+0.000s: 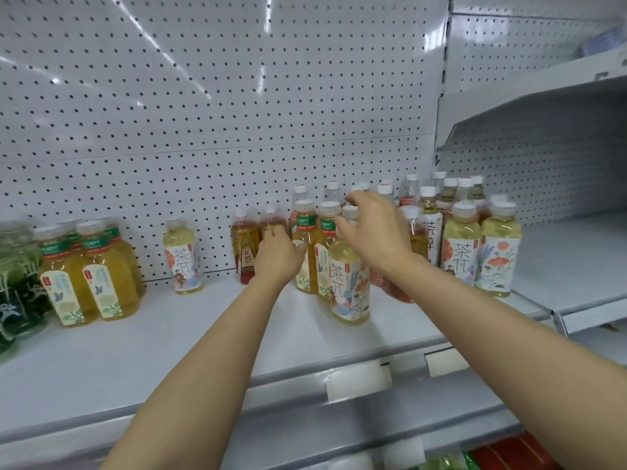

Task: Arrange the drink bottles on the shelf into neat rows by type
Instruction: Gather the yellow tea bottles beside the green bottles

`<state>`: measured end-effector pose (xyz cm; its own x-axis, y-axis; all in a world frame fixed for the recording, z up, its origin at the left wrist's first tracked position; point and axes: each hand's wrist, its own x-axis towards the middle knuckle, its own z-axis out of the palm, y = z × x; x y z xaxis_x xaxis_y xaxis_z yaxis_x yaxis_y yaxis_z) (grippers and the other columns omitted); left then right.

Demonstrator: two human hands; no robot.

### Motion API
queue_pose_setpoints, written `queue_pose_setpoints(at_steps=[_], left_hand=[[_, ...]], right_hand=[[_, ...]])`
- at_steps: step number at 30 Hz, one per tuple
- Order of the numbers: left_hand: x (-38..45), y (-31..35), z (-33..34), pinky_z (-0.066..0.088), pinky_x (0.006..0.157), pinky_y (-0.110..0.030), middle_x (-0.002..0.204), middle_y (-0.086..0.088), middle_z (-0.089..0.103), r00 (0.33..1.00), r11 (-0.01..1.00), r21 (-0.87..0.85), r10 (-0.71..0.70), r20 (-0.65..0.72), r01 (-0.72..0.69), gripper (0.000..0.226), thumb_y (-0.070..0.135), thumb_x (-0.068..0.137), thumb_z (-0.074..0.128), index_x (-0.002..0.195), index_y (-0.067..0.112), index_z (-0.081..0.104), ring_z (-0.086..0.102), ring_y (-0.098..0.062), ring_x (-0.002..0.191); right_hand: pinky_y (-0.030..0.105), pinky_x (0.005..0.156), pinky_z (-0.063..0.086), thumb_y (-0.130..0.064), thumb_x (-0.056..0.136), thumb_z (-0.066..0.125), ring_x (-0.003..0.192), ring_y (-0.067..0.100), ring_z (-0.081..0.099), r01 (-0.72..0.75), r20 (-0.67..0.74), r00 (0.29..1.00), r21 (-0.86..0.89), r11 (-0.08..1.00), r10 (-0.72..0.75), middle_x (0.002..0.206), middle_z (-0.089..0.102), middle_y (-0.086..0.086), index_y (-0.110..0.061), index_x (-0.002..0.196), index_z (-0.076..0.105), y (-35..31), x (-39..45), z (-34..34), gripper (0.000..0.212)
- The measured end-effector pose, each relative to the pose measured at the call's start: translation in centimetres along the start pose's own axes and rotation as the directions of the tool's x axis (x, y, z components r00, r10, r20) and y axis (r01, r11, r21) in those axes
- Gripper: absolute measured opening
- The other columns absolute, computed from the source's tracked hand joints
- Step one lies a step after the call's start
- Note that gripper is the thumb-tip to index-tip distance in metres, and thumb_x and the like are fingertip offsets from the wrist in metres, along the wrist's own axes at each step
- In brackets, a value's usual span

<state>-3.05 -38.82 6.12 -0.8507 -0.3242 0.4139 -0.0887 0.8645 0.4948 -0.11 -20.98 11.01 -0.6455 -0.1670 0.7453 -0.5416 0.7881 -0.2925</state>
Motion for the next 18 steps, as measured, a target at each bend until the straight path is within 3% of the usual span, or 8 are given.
queue_pose_setpoints(at_steps=[3, 5, 9, 11, 14, 18], left_hand=[[1.5, -0.5, 0.9, 0.048, 0.093, -0.045, 0.138, -0.017, 0.046, 0.998, 0.994, -0.095, -0.048, 0.036, 0.051, 0.061, 0.038, 0.093, 0.059, 0.138, 0.001, 0.039, 0.053, -0.035, 0.120], [2.5, -0.9, 1.7, 0.050, 0.090, -0.043, 0.134, -0.015, 0.051, 0.994, 0.983, -0.168, -0.059, 0.088, 0.073, 0.063, 0.041, 0.090, 0.063, 0.134, 0.003, 0.042, 0.055, -0.033, 0.116], [5.2, -2.4, 3.5, 0.055, 0.088, -0.047, 0.117, -0.004, 0.065, 0.987, 0.948, -0.310, -0.026, 0.158, 0.075, 0.075, 0.062, 0.068, 0.067, 0.122, 0.013, 0.052, 0.063, -0.027, 0.108], [5.7, -2.4, 3.4, 0.055, 0.088, -0.044, 0.117, -0.003, 0.065, 0.981, 0.925, -0.375, 0.014, 0.194, 0.061, 0.067, 0.052, 0.077, 0.070, 0.127, 0.013, 0.050, 0.064, -0.023, 0.105], [5.8, -2.7, 3.1, 0.056, 0.086, -0.038, 0.120, 0.000, 0.065, 0.959, 0.879, -0.472, 0.071, 0.275, 0.070, 0.061, 0.037, 0.089, 0.069, 0.139, 0.015, 0.043, 0.066, -0.017, 0.103], [6.6, -3.8, 3.1, 0.056, 0.088, -0.037, 0.115, 0.004, 0.068, 0.898, 0.771, -0.615, 0.140, 0.417, 0.165, 0.063, 0.024, 0.087, 0.073, 0.140, 0.019, 0.039, 0.069, -0.015, 0.100]], right_hand=[[0.031, 0.074, 0.047, -0.039, 0.089, 0.058, 0.104, 0.022, 0.060, -0.061, 0.079, 0.995, 0.001, 0.998, 0.061, 0.118, 0.064, 0.005, -0.012, 0.124, 0.058, 0.2, 2.4, 0.7, 0.044], [0.033, 0.076, 0.051, -0.041, 0.088, 0.060, 0.099, 0.023, 0.063, -0.123, 0.149, 0.981, 0.003, 0.992, 0.121, 0.112, 0.066, 0.007, -0.010, 0.118, 0.060, 0.1, 4.1, 1.2, 0.043], [0.037, 0.069, 0.053, -0.045, 0.081, 0.066, 0.078, 0.021, 0.064, -0.239, 0.307, 0.922, -0.031, 0.970, 0.237, 0.087, 0.068, 0.007, -0.008, 0.093, 0.065, -0.2, 7.2, 2.5, 0.039], [0.032, 0.060, 0.050, -0.046, 0.077, 0.071, 0.067, 0.017, 0.058, -0.253, 0.366, 0.894, -0.063, 0.965, 0.258, 0.076, 0.062, 0.002, -0.012, 0.079, 0.060, -0.3, 8.3, 3.4, 0.036], [0.033, 0.073, 0.055, -0.042, 0.074, 0.078, 0.081, 0.018, 0.062, -0.272, 0.410, 0.868, -0.083, 0.959, 0.281, 0.090, 0.064, 0.003, -0.010, 0.096, 0.060, -0.4, 9.1, 4.2, 0.042], [0.036, 0.084, 0.054, -0.035, 0.074, 0.079, 0.093, 0.021, 0.062, -0.318, 0.446, 0.835, -0.090, 0.944, 0.324, 0.104, 0.065, 0.004, -0.010, 0.112, 0.058, -0.1, 9.2, 5.5, 0.051]])
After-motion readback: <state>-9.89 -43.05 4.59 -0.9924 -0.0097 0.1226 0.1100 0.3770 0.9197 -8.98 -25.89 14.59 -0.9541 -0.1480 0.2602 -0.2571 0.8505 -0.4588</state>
